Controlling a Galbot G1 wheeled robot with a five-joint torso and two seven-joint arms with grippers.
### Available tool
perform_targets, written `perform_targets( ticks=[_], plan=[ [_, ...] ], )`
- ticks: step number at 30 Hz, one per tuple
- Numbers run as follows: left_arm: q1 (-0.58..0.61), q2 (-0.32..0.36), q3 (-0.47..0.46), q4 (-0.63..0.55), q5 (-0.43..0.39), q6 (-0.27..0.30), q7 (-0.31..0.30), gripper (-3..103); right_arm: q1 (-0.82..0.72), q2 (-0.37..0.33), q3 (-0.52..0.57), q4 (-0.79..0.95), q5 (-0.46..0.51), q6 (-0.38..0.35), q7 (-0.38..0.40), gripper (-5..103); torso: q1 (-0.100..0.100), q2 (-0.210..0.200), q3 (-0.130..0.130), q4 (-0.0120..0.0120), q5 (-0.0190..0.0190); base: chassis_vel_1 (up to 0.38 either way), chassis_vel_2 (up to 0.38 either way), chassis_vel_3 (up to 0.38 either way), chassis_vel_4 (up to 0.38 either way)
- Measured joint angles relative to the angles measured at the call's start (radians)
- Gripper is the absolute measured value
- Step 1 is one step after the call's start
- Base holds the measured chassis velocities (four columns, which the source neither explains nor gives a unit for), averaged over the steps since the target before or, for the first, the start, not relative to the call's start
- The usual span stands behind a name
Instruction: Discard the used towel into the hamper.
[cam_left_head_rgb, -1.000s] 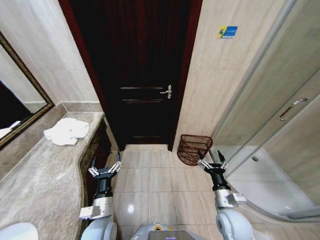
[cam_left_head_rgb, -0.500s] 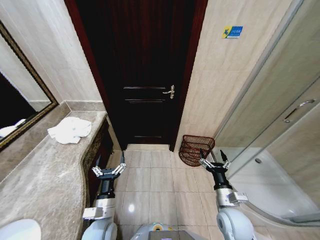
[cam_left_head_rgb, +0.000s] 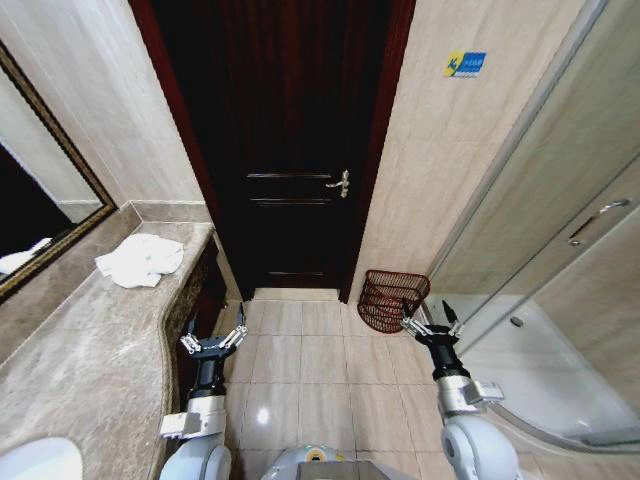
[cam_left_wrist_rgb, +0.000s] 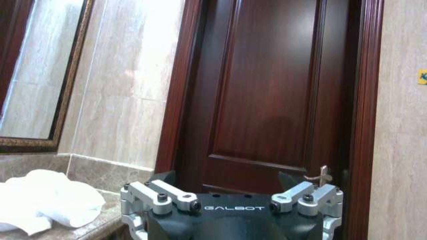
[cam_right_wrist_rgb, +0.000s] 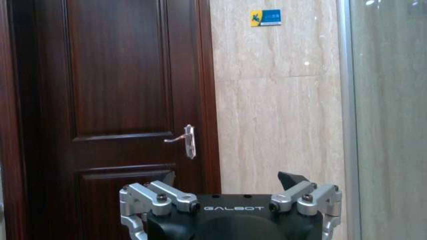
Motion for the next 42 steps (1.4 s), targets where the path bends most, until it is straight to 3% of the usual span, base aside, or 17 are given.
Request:
perform_targets(
  ticks=[24, 42],
  plan=[
    [0.012, -0.033, 0.004, -0.010, 0.011, -0.016, -0.034, 99, -0.002, 0.013, -0.006, -0.031, 0.004, 0.111, -0.013, 100, 0.000, 0.000, 0.000, 0.0000, 0.0000, 0.000, 0.000, 0.000, 0.000],
    [0.023, -0.033, 0.025, -0.010, 0.042, -0.034, -0.022, 99, -0.011, 0.022, -0.015, -0.011, -0.010, 0.082, -0.011, 100, 0.000, 0.000, 0.000, 0.0000, 0.0000, 0.000, 0.000, 0.000, 0.000]
  ],
)
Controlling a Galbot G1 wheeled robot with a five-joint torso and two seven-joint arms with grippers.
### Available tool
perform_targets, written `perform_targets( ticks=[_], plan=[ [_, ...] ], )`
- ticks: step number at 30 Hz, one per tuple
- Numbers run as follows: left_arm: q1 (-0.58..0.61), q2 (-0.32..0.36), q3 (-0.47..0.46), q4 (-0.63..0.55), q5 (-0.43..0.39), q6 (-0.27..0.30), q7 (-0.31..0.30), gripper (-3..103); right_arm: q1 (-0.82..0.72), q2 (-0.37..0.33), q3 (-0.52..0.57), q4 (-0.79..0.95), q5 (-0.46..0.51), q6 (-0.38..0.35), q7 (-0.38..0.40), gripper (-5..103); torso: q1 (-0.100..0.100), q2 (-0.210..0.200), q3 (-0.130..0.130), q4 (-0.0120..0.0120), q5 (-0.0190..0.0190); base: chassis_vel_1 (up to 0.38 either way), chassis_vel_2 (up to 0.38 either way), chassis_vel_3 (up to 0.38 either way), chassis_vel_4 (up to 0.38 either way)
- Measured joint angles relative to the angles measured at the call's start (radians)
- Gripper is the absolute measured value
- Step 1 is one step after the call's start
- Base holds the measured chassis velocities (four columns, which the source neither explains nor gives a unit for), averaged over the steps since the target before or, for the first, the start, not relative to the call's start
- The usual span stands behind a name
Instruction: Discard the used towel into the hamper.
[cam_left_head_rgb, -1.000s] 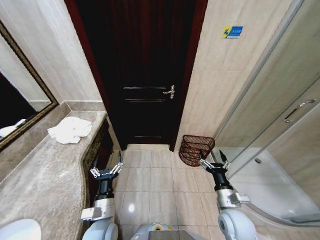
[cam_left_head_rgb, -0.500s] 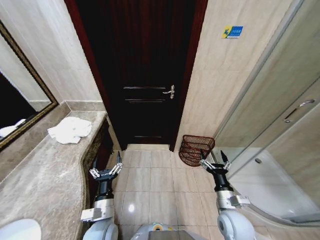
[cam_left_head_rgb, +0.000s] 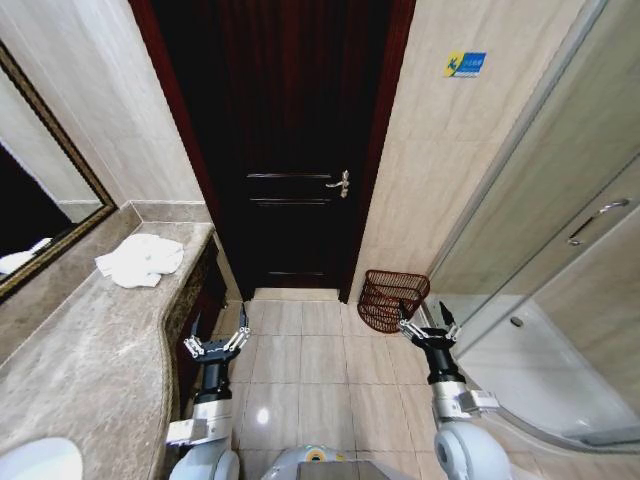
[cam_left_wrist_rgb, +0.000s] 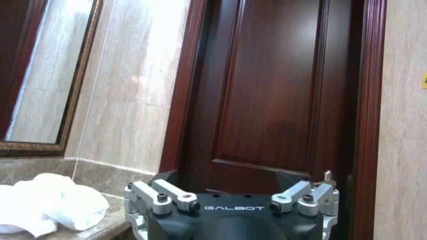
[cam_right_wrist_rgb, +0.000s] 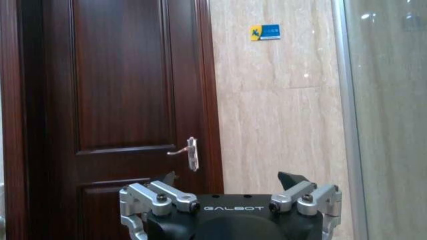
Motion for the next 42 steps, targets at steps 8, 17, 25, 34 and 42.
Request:
perform_targets(
  ticks=[8, 17, 25, 34, 42],
  plan=[
    [-0.005, 0.000, -0.003, 0.002, -0.004, -0.002, -0.002, 99, -0.004, 0.001, -0.002, 0.008, 0.000, 0.001, -0.004, 100, 0.000, 0.000, 0.000, 0.0000, -0.0001, -0.076, 0.066, 0.078, -0.061],
    [-0.007, -0.001, -0.003, 0.012, -0.007, -0.005, -0.003, 98, -0.005, 0.002, -0.005, 0.007, 0.000, 0.005, -0.005, 100, 0.000, 0.000, 0.000, 0.0000, 0.0000, -0.199, 0.199, 0.201, -0.192],
    [-0.008, -0.001, -0.004, 0.016, -0.008, -0.006, 0.002, 98, 0.002, -0.001, -0.014, 0.003, -0.005, 0.016, 0.018, 100, 0.001, 0.000, 0.000, 0.0001, -0.0002, -0.236, 0.215, 0.249, -0.241],
    [-0.015, 0.000, -0.023, 0.011, -0.008, -0.018, -0.010, 99, 0.005, -0.008, -0.018, 0.003, -0.007, 0.006, 0.014, 100, 0.000, 0.000, 0.000, -0.0003, -0.0003, -0.082, 0.067, 0.027, -0.039],
    [-0.019, 0.000, -0.024, 0.007, -0.040, -0.004, -0.034, 98, 0.005, -0.006, -0.016, -0.004, -0.007, 0.002, 0.011, 100, -0.001, 0.000, 0.000, -0.0001, 0.0000, 0.051, -0.026, -0.028, 0.041]
  ],
)
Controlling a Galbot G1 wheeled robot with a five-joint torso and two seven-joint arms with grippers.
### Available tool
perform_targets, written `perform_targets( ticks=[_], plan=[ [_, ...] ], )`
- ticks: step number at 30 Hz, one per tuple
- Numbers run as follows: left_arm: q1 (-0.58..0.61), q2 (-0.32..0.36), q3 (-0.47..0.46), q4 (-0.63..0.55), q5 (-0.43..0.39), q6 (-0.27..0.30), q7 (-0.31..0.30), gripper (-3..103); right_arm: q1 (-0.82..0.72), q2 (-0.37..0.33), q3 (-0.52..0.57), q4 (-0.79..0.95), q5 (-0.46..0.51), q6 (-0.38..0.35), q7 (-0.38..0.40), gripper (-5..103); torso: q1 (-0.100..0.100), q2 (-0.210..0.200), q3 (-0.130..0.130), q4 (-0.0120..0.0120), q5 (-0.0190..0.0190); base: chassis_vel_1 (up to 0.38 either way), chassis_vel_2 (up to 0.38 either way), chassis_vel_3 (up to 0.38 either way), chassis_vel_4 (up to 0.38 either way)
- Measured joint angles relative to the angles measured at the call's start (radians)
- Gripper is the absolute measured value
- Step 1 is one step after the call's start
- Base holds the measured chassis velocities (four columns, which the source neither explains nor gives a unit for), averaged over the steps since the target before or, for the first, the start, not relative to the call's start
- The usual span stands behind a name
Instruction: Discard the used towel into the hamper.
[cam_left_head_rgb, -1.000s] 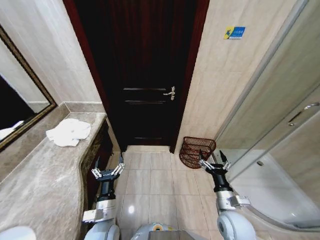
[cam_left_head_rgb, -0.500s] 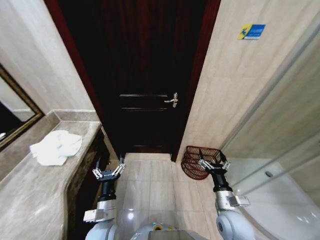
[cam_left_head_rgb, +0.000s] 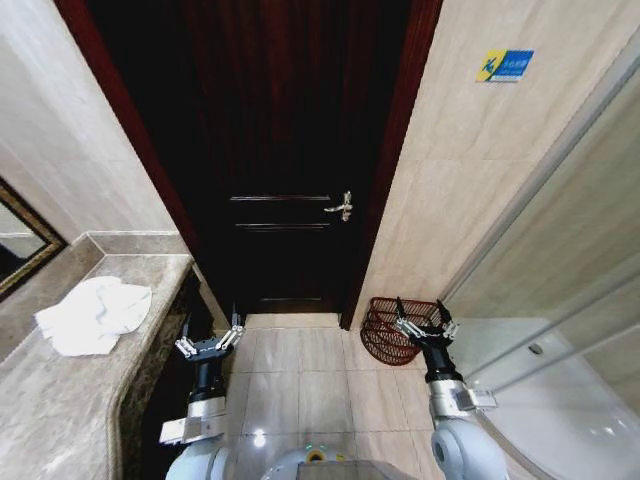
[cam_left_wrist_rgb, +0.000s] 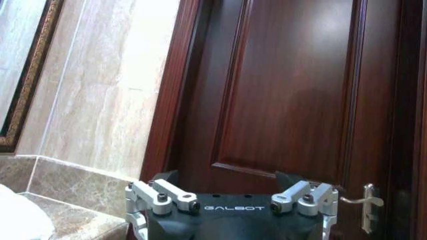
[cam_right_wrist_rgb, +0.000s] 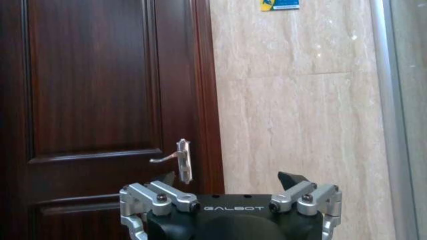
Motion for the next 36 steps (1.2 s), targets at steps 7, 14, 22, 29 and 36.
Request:
perform_targets(
  ticks=[7, 14, 22, 29, 36],
  plan=[
    [-0.001, 0.000, -0.004, -0.006, -0.003, 0.005, -0.003, 98, 0.002, -0.003, 0.004, -0.006, 0.002, 0.001, 0.001, 100, 0.001, 0.000, 0.000, 0.0001, -0.0001, 0.000, 0.000, 0.000, 0.000],
    [-0.001, 0.000, -0.011, -0.013, -0.004, 0.005, -0.005, 98, 0.009, -0.012, 0.005, -0.007, 0.006, -0.002, 0.003, 100, 0.001, 0.000, 0.000, 0.0001, -0.0001, 0.045, 0.035, 0.037, 0.043],
    [0.000, 0.000, -0.017, -0.017, -0.005, 0.006, -0.012, 98, 0.014, -0.022, 0.005, -0.008, 0.030, -0.007, 0.005, 100, 0.001, 0.000, 0.000, 0.0002, -0.0001, 0.089, 0.087, 0.075, 0.083],
    [0.002, 0.000, -0.020, -0.019, -0.005, 0.007, -0.013, 98, 0.017, -0.027, 0.004, -0.012, 0.047, -0.006, 0.002, 100, 0.001, 0.000, 0.000, 0.0001, -0.0002, 0.111, 0.113, 0.118, 0.111],
    [0.002, 0.000, -0.021, -0.019, -0.004, 0.007, -0.014, 98, 0.024, -0.037, 0.004, -0.016, 0.062, -0.011, -0.002, 100, 0.001, 0.000, 0.000, 0.0002, 0.0001, 0.118, 0.125, 0.138, 0.138]
  ],
)
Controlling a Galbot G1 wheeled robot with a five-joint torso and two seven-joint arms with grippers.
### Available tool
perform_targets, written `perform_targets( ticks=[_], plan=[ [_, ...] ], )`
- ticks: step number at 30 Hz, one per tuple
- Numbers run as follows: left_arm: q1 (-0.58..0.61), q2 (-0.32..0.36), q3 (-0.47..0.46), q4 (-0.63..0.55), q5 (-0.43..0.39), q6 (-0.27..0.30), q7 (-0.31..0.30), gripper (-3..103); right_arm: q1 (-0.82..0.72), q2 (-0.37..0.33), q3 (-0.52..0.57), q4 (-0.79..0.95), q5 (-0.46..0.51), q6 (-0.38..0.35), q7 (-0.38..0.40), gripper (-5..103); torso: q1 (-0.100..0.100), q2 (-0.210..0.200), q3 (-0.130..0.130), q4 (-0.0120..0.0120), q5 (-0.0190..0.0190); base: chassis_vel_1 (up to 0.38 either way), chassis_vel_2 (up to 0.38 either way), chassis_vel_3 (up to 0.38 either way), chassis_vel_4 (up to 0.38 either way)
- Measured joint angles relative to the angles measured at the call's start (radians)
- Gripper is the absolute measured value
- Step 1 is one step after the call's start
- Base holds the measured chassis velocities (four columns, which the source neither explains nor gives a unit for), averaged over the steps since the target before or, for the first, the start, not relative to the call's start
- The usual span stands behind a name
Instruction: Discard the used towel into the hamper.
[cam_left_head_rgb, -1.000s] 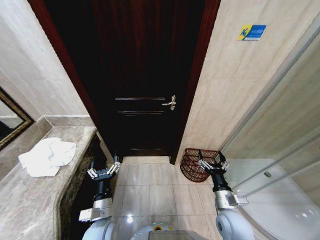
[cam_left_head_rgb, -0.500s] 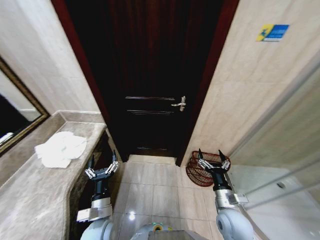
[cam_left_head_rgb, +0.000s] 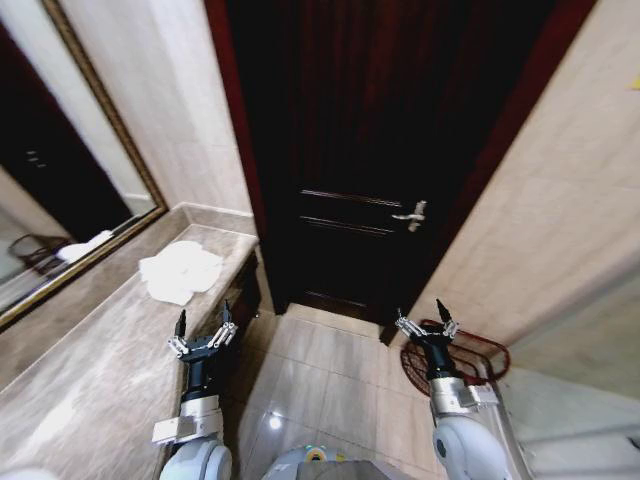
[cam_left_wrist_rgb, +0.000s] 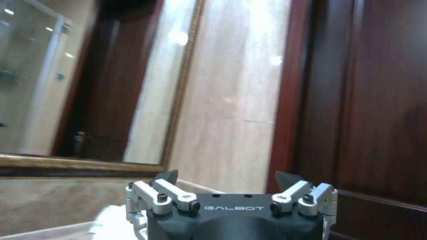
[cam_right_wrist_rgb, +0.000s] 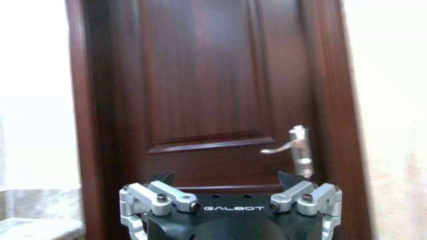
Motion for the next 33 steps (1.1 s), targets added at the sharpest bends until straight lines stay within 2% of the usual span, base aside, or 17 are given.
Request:
perform_targets(
  ticks=[13, 17, 22, 24, 33],
  plan=[
    [-0.001, 0.000, -0.004, -0.002, 0.000, 0.000, -0.006, 98, 0.025, -0.016, -0.003, -0.010, 0.026, 0.011, -0.015, 100, 0.000, 0.000, 0.000, 0.0000, -0.0001, 0.128, 0.122, 0.117, 0.117],
    [-0.002, 0.000, -0.006, 0.001, 0.008, -0.004, -0.007, 98, 0.020, -0.018, -0.002, -0.007, 0.025, -0.005, -0.022, 100, 0.000, 0.000, 0.000, 0.0001, -0.0002, 0.080, 0.081, 0.107, 0.091],
    [-0.001, 0.000, -0.007, 0.007, 0.021, -0.009, -0.007, 95, 0.018, -0.018, -0.001, -0.008, 0.024, -0.007, -0.029, 100, 0.000, 0.000, 0.000, -0.0002, -0.0002, 0.000, 0.000, 0.000, 0.000],
    [0.000, 0.000, -0.008, 0.010, 0.028, -0.014, -0.006, 99, 0.018, -0.016, 0.000, -0.012, 0.023, 0.000, -0.035, 100, 0.000, 0.000, 0.000, -0.0002, -0.0002, 0.000, 0.000, 0.000, 0.000],
    [0.000, 0.000, -0.009, 0.017, 0.043, -0.020, -0.008, 100, 0.013, -0.011, 0.003, -0.018, 0.023, 0.009, -0.039, 100, 0.000, 0.000, 0.000, -0.0003, 0.0000, -0.046, 0.048, 0.043, -0.043]
  ],
)
